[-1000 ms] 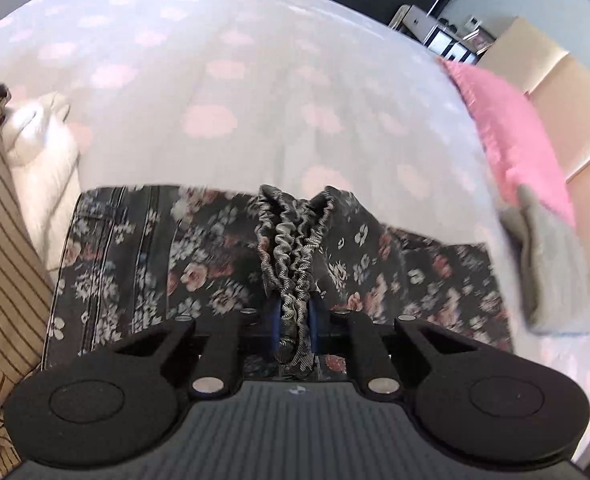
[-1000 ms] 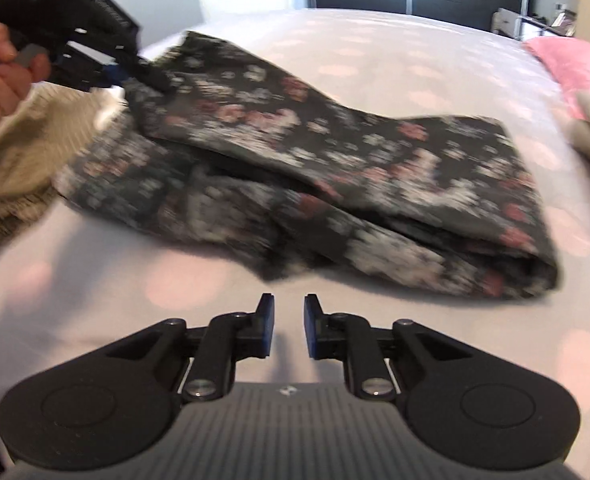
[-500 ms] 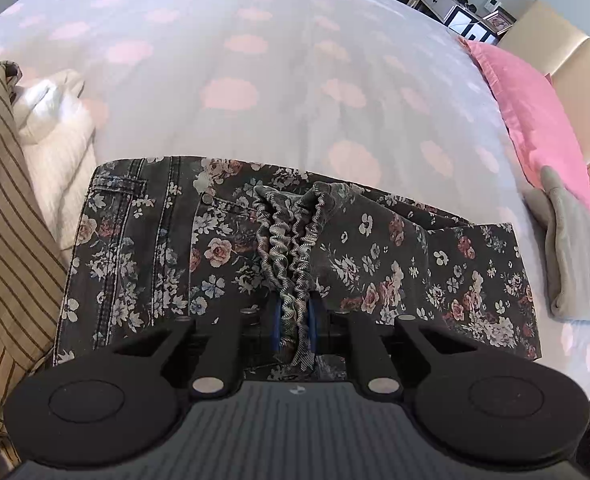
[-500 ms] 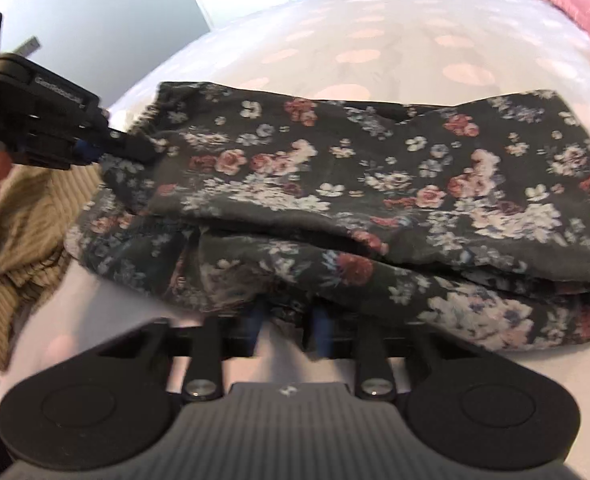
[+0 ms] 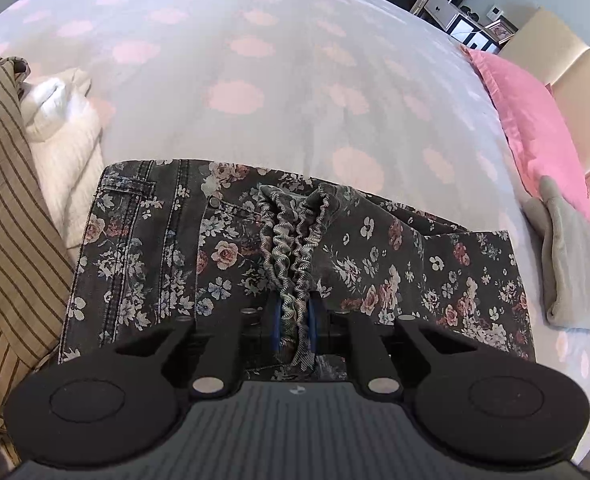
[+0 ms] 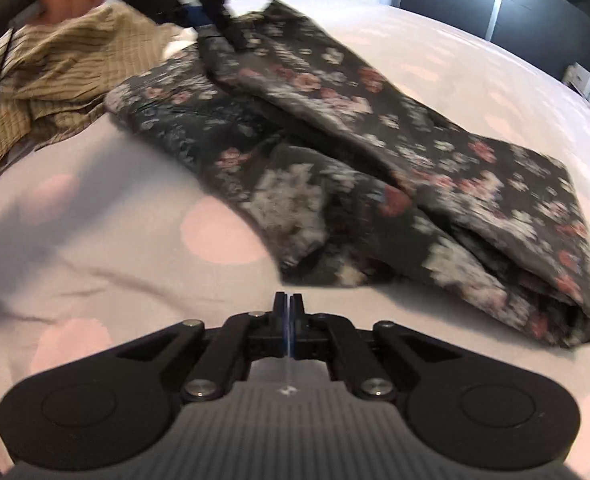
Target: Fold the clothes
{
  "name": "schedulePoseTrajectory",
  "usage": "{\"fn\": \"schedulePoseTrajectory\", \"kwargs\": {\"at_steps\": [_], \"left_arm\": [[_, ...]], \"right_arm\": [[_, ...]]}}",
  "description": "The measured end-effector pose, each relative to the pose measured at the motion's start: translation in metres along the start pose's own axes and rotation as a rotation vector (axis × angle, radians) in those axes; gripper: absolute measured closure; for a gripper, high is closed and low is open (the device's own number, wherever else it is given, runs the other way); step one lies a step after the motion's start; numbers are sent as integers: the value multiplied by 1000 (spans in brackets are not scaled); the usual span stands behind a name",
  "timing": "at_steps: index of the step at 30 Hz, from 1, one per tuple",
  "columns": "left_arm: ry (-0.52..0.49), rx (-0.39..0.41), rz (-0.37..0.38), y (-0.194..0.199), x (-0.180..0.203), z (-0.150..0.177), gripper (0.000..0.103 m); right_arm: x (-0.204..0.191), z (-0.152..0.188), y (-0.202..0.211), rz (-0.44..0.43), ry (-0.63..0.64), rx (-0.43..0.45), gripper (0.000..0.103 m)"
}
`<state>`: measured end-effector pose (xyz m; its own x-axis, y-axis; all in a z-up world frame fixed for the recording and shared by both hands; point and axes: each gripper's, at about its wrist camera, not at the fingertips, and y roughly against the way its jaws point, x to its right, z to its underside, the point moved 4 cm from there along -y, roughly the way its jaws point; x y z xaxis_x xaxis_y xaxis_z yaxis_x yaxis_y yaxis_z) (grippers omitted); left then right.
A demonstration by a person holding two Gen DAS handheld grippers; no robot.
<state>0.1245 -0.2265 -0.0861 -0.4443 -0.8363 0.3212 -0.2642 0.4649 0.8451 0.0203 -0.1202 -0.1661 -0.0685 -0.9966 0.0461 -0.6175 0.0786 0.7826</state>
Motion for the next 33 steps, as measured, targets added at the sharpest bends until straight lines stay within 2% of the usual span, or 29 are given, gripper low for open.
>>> {"fn": "schedulePoseTrajectory", "kwargs": {"at_steps": [5,7,8,9,10,13,15,19,21,28,30,33], "left_arm": [[6,29,47,7,3,-5,92],[25,47,83,14,6,-12,93],[33,58,103,18,9,-16,93],[37,71,117,23,12,-20,93],[35,86,126,27,15,-24,93],[22,132,147,38,23,-33,93],[24,167,170,47,25,-39,93],[27,242,196,73,22,-58,93],[40,258,199,83,15,-65,93],[105,257,140,90,-34,-70,93],[129,234,108,84,-54,-67,93],[167,186,60,70,-83,-61,93]], "right_arm": [[63,14,35,208,-165,9,96],[99,16,43,335,-260,20,82],[118,17,47,395,-313,31,68],[137,19,50,435,-368,40,61],[152,20,50,449,-411,46,61],[175,22,45,444,-461,52,61],[184,23,40,463,-442,52,61],[191,19,28,400,-466,70,59],[185,12,21,387,-432,75,58],[170,-5,0,429,-271,51,60],[170,-6,0,441,-253,52,60],[173,-7,-2,456,-253,46,65]]}}
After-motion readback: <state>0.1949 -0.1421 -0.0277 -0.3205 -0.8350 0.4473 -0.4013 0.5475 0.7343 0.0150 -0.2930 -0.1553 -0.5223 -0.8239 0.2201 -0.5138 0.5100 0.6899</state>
